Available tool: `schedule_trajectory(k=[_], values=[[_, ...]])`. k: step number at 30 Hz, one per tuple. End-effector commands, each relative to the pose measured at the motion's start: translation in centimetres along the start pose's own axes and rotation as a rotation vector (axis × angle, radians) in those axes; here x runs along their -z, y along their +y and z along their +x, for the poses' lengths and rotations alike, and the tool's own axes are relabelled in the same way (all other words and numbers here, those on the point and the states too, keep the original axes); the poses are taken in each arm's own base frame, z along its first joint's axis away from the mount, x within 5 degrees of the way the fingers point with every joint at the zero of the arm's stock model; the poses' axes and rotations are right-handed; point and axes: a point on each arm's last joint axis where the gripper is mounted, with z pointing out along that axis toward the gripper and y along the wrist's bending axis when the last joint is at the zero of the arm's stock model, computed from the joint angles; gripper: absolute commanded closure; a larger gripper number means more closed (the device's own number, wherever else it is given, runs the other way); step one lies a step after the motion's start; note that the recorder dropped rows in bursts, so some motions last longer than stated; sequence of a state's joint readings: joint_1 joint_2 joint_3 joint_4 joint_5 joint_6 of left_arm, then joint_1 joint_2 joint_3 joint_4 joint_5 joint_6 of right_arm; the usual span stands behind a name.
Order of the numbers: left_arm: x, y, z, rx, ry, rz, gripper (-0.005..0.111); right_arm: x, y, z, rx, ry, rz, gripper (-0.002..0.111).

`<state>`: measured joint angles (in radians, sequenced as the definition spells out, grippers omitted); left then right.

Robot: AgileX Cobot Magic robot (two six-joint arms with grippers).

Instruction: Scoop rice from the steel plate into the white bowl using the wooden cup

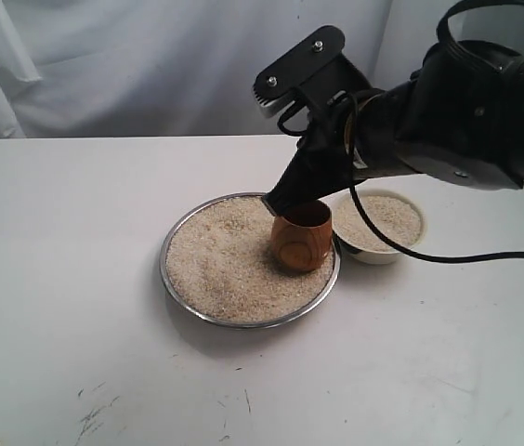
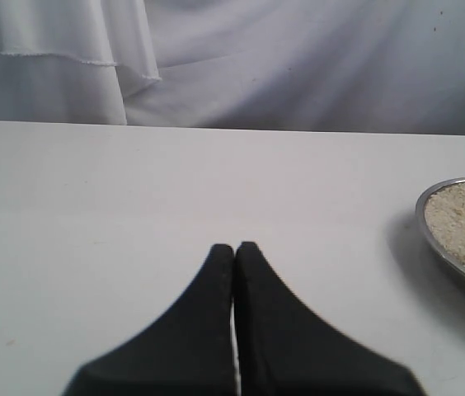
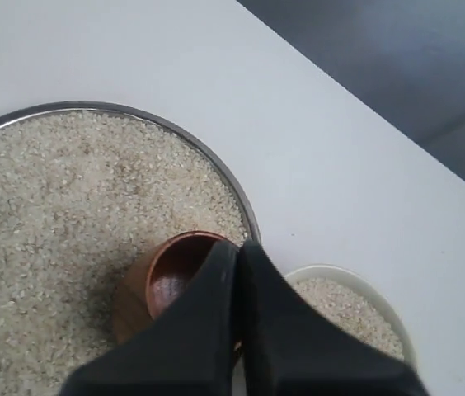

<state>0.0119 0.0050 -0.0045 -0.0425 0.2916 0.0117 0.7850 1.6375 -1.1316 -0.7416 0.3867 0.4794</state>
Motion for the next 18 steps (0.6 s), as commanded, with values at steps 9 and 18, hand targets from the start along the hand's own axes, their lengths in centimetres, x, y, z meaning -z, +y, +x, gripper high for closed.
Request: schedule_trajectory(k=[9, 18], values=[[0.0, 0.0, 0.1, 0.004, -0.007, 0.002, 0.107, 2.2, -0.4, 0.5, -0.161, -0.267, -0.151, 0.108], [0.0, 0.0, 0.1, 0.004, -0.007, 0.002, 0.107, 1.8, -2.9, 2.0, -0.272, -0.332, -0.112, 0.108]])
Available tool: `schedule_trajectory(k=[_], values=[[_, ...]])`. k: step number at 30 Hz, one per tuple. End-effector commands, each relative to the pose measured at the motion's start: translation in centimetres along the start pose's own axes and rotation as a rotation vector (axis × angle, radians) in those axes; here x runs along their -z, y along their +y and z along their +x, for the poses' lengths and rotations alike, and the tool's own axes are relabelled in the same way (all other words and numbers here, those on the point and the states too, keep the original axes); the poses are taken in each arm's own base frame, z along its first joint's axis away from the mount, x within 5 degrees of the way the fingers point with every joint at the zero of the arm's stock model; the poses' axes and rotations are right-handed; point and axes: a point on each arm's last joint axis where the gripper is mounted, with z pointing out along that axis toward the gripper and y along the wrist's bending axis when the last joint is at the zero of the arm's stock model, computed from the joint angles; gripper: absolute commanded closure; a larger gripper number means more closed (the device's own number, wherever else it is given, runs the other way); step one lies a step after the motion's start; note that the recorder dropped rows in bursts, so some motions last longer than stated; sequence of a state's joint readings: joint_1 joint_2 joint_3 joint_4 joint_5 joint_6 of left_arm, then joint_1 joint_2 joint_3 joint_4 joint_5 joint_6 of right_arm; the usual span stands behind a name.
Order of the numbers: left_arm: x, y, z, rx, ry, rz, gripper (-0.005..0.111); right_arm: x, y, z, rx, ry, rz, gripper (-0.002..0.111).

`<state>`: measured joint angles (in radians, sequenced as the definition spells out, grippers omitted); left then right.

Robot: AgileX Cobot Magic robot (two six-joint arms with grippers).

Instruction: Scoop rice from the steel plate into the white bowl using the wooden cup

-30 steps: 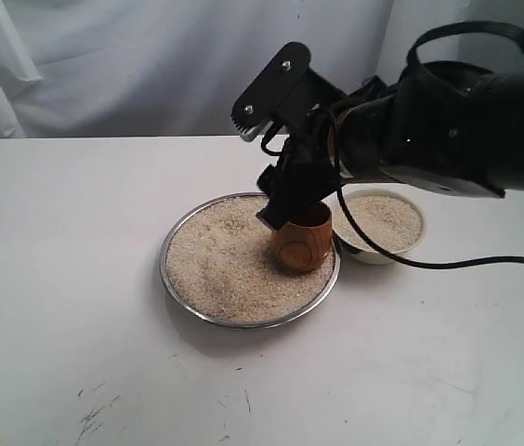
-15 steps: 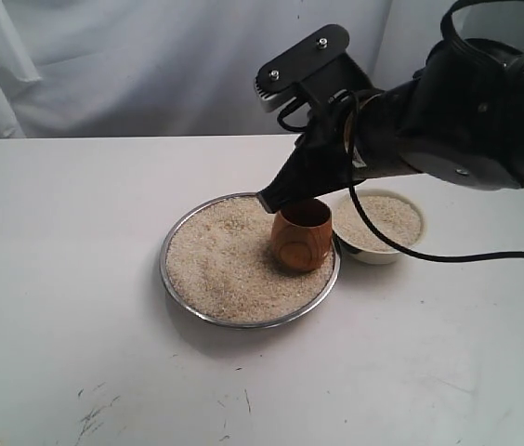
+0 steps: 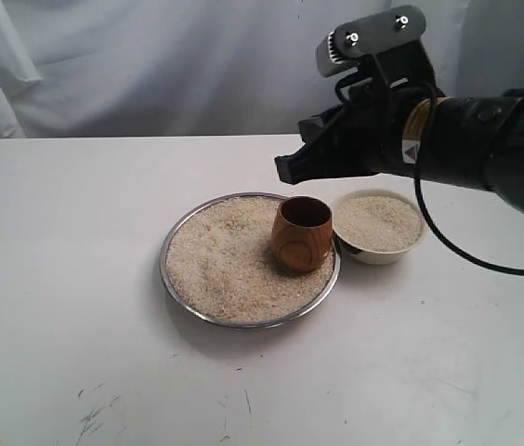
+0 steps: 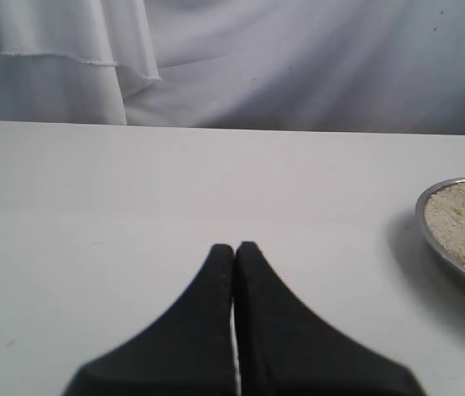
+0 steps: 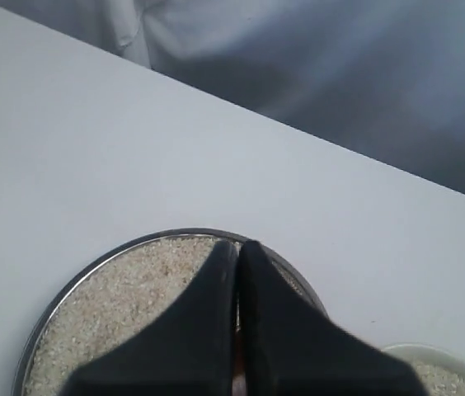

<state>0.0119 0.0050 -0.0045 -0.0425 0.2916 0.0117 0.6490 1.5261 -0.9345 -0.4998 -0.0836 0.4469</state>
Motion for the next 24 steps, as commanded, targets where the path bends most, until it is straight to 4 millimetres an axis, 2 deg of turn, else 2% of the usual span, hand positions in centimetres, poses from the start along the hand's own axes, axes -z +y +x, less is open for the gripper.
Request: schedule_trajectory(k=[1, 4, 6, 10, 15, 19, 24], values=[[0.0, 0.0, 0.1, 0.004, -0.007, 0.002, 0.107, 0.1, -1.0, 0.0, 0.045, -0.038, 0.034, 0.108], [0.0, 0.0, 0.1, 0.004, -0.007, 0.002, 0.107, -0.3, -1.3, 0.7, 0.148, 0.013, 0.052, 0.108], [0.0, 0.0, 0.1, 0.004, -0.007, 0.002, 0.107, -0.7, -1.8, 1.8, 0.246, 0.110, 0.058, 0.108], [0.0, 0.0, 0.1, 0.004, -0.007, 0.002, 0.107, -0.7, -2.4, 2.7, 0.303, 0.202, 0.057, 0.108], [0.0, 0.0, 0.1, 0.004, -0.007, 0.002, 0.107, -0.6, -3.9, 4.3, 0.239, 0.361, 0.074, 0.108], [0.0, 0.0, 0.1, 0.004, -0.007, 0.002, 0.107, -1.2, -4.9, 4.2, 0.229, 0.418, 0.074, 0.108], [0.0, 0.0, 0.1, 0.004, -0.007, 0.002, 0.107, -3.3, -5.3, 3.7, 0.187, 0.473, 0.056, 0.108]])
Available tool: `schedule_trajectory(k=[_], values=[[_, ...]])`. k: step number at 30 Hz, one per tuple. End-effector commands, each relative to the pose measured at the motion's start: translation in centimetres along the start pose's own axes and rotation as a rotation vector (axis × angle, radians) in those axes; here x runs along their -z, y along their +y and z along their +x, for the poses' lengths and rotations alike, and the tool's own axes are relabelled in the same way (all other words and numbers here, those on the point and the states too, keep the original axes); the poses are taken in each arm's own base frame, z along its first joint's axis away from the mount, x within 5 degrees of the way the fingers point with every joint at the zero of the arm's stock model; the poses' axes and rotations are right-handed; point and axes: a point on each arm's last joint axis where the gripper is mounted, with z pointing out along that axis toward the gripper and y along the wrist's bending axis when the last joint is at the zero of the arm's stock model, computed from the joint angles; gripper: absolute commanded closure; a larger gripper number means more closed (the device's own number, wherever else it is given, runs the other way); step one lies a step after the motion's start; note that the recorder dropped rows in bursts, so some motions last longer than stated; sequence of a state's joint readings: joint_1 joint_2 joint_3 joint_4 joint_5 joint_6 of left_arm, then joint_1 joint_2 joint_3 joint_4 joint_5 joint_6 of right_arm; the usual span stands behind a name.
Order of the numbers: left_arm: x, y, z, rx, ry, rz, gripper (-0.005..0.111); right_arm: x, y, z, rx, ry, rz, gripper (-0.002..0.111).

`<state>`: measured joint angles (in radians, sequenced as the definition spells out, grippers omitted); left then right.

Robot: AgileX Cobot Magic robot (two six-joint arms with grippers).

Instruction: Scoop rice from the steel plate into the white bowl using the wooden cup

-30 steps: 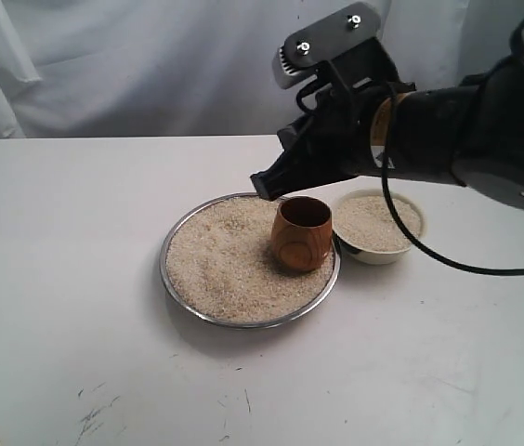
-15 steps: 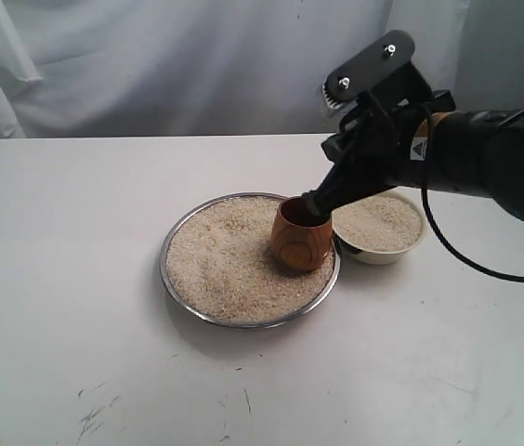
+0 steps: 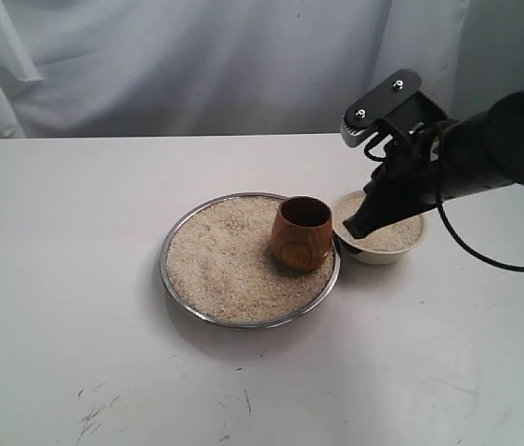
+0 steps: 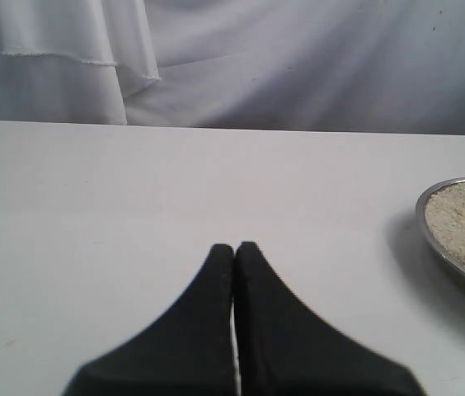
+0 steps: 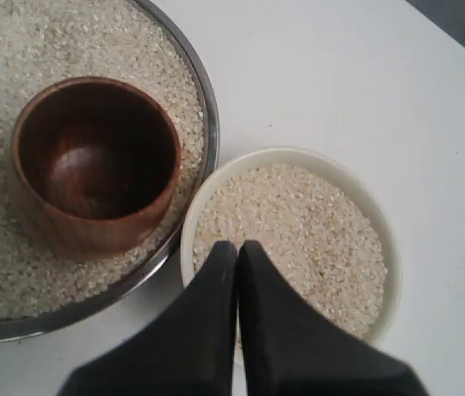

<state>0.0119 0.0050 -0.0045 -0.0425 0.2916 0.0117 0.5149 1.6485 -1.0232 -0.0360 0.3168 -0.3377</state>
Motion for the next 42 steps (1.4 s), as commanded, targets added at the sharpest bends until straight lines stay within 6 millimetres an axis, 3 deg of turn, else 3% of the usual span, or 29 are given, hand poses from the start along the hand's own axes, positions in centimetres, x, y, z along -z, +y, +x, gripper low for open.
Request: schedule_trajectory(k=[1, 6, 16, 23, 34, 42], values=[[0.0, 0.0, 0.1, 0.004, -0.007, 0.002, 0.107, -1.4, -0.4, -0.9, -0.038, 0.037, -0.035, 0.108], [0.0, 0.0, 0.1, 0.004, -0.007, 0.002, 0.107, -3.4, 0.0, -1.1, -0.085, 0.094, -0.108, 0.108], [0.0, 0.0, 0.1, 0.004, -0.007, 0.002, 0.107, -5.3, 0.6, -1.1, -0.110, 0.132, -0.155, 0.108], [0.0, 0.0, 0.1, 0.004, -0.007, 0.002, 0.107, -5.1, 0.8, -2.5, -0.103, 0.063, -0.166, 0.108], [0.0, 0.0, 0.1, 0.004, -0.007, 0.002, 0.107, -6.4, 2.9, -2.8, -0.099, 0.055, -0.210, 0.108], [0.0, 0.0, 0.1, 0.004, -0.007, 0.002, 0.107, -6.5, 3.8, -4.2, -0.075, 0.008, -0.212, 0.108]])
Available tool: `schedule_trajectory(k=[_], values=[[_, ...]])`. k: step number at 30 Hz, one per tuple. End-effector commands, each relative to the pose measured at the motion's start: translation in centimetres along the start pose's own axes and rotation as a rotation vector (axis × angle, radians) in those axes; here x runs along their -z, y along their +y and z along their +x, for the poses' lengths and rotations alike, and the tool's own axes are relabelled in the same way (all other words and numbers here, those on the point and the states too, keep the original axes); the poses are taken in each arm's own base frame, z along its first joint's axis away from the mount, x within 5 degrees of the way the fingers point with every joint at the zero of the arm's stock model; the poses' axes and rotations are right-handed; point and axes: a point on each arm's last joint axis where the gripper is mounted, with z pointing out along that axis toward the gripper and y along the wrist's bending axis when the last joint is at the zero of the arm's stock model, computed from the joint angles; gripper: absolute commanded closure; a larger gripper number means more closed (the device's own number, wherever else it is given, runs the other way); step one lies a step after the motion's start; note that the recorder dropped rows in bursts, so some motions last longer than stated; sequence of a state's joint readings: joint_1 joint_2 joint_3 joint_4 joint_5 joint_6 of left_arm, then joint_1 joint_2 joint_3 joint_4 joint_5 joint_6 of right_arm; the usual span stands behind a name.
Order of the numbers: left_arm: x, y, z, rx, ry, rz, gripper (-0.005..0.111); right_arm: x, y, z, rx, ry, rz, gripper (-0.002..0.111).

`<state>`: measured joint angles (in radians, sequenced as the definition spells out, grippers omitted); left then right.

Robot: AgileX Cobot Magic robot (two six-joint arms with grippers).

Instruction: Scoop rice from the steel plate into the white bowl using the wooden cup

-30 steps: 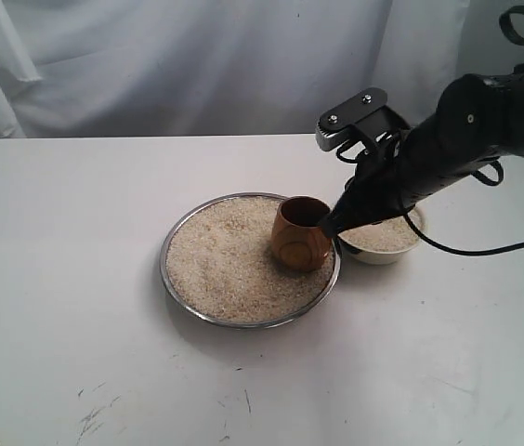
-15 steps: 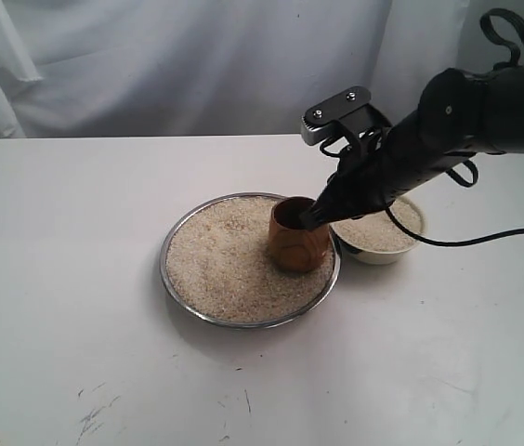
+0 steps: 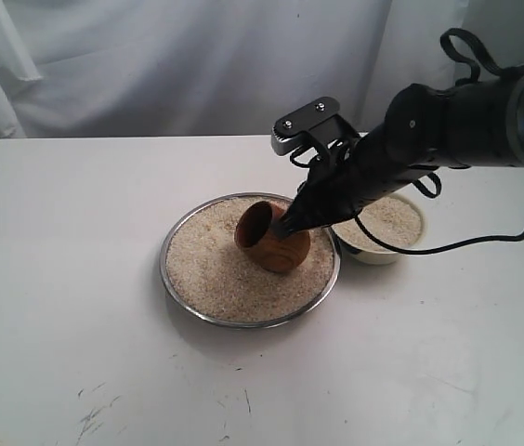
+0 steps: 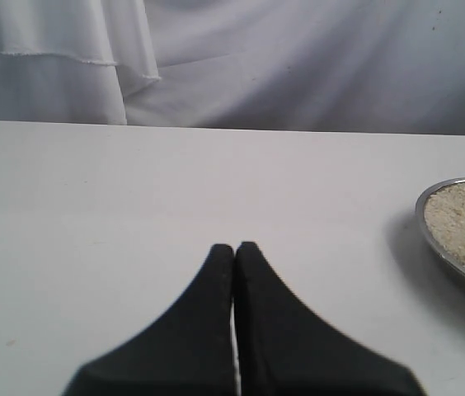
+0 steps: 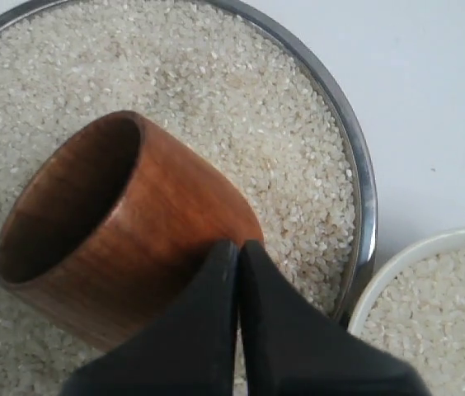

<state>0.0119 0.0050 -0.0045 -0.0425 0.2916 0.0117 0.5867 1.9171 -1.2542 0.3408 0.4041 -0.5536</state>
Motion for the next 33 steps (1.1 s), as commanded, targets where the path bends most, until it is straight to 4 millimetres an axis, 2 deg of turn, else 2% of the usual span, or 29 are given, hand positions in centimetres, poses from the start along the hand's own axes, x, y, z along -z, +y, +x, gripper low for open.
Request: schedule_trajectory(k=[1, 6, 13, 21, 33], values=[[0.0, 0.0, 0.1, 0.004, -0.007, 0.002, 0.107, 0.2, 0.7, -1.2, 0.018, -0.043, -0.003, 0.108], [0.0, 0.0, 0.1, 0.004, -0.007, 0.002, 0.107, -0.1, 1.2, -1.9, 0.035, -0.056, -0.011, 0.108], [0.0, 0.0, 0.1, 0.004, -0.007, 0.002, 0.107, -1.1, 1.8, -1.6, 0.046, -0.040, -0.025, 0.108], [0.0, 0.0, 0.1, 0.004, -0.007, 0.002, 0.107, -1.1, 1.8, -1.7, 0.035, -0.043, -0.032, 0.108], [0.0, 0.0, 0.1, 0.004, -0.007, 0.002, 0.107, 1.2, 1.2, -2.5, 0.058, -0.087, -0.009, 0.108]])
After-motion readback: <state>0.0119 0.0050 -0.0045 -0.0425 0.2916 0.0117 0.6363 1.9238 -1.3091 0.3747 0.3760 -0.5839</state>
